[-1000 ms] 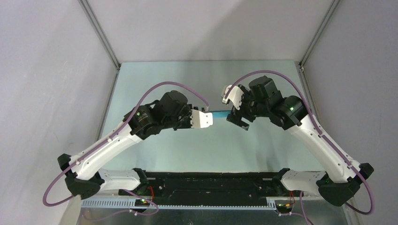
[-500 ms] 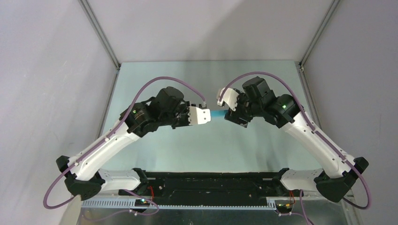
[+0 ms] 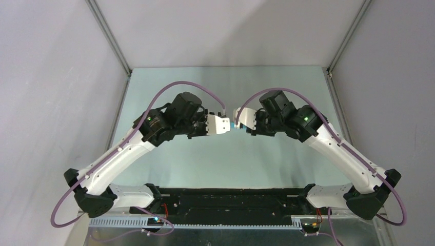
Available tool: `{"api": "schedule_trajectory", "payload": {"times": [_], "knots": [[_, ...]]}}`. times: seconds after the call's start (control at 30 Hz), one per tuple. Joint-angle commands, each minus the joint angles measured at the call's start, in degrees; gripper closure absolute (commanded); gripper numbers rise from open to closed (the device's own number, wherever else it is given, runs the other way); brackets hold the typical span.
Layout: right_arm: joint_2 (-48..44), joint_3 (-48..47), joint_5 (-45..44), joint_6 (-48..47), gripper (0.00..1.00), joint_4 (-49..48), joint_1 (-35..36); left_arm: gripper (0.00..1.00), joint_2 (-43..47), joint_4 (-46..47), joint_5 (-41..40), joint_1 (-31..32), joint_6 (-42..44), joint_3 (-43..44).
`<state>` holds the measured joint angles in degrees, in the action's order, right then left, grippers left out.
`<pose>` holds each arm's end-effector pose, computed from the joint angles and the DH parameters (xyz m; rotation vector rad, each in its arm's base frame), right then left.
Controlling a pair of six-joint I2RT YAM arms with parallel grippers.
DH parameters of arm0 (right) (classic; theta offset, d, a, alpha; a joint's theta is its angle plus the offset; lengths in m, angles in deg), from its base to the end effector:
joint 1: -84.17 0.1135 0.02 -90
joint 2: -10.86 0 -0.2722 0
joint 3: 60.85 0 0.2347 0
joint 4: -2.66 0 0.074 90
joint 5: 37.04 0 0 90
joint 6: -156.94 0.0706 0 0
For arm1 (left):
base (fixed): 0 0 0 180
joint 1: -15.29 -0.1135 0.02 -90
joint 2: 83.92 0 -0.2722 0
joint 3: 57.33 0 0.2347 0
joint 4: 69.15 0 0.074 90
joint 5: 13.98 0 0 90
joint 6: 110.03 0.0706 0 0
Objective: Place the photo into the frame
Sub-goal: Turn over the photo frame at the center of the board.
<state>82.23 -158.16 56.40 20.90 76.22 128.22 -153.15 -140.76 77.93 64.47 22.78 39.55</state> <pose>0.1706 0.1709 0.3674 -1.7185 1.6763 0.0559 0.1521 -0.1797 0.3766 1.6942 1.6133 -0.0942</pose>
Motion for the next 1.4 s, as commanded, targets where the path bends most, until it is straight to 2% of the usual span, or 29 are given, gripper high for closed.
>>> {"api": "schedule_trajectory", "payload": {"times": [0.0,0.03,0.27,0.33,0.4,0.53,0.8,1.13,1.27,1.3,1.37], "knots": [[-0.5,-2.5,-0.7,3.2,0.8,-2.0,0.4,0.78,-1.4,5.1,-0.5,-0.3,-2.3,3.6],[-0.4,-2.7,-0.6,3.0,0.83,-1.8,0.5,0.69,-1.6,5.2,-0.4,-0.4,-2.4,3.8],[-1.2,-3.7,-0.6,2.3,0.92,-1.1,0.5,0.43,-4.2,5.2,0.6,-0.4,-3.0,6.3],[-1.6,-3.9,-0.2,2.3,0.96,-1.0,0.5,0.31,-5.1,5.2,1.2,-0.4,-3.3,7.2],[-2.1,-3.9,0.5,2.3,1.0,-0.9,0.3,0.24,-5.9,5.2,1.8,-0.4,-3.4,7.8],[-3.2,-3.8,2.6,2.3,1.0,-0.8,-0.7,0.15,-7.1,5.3,2.8,-0.4,-3.0,8.5],[-5.2,-3.7,10.1,2.1,1.0,-0.7,-5.9,0.11,-8.7,5.4,4.2,-0.4,-1.6,8.6],[-5.9,-4.5,18.7,1.6,1.0,-0.3,-10.8,0.13,-13.6,5.4,5.6,-0.3,-0.6,12.1],[-5.9,-4.3,19.4,1.5,1.0,0.0,-11.5,0.2,-15.7,5.5,6.3,-0.3,-0.5,14.5],[-5.8,-4.1,19.5,1.4,1.0,0.0,-11.7,0.27,-15.9,5.5,6.5,-0.3,-0.4,15.0],[-5.8,-3.9,19.7,1.3,1.0,0.1,-12.1,0.33,-16.3,5.5,6.9,-0.3,-0.4,15.6]]}}
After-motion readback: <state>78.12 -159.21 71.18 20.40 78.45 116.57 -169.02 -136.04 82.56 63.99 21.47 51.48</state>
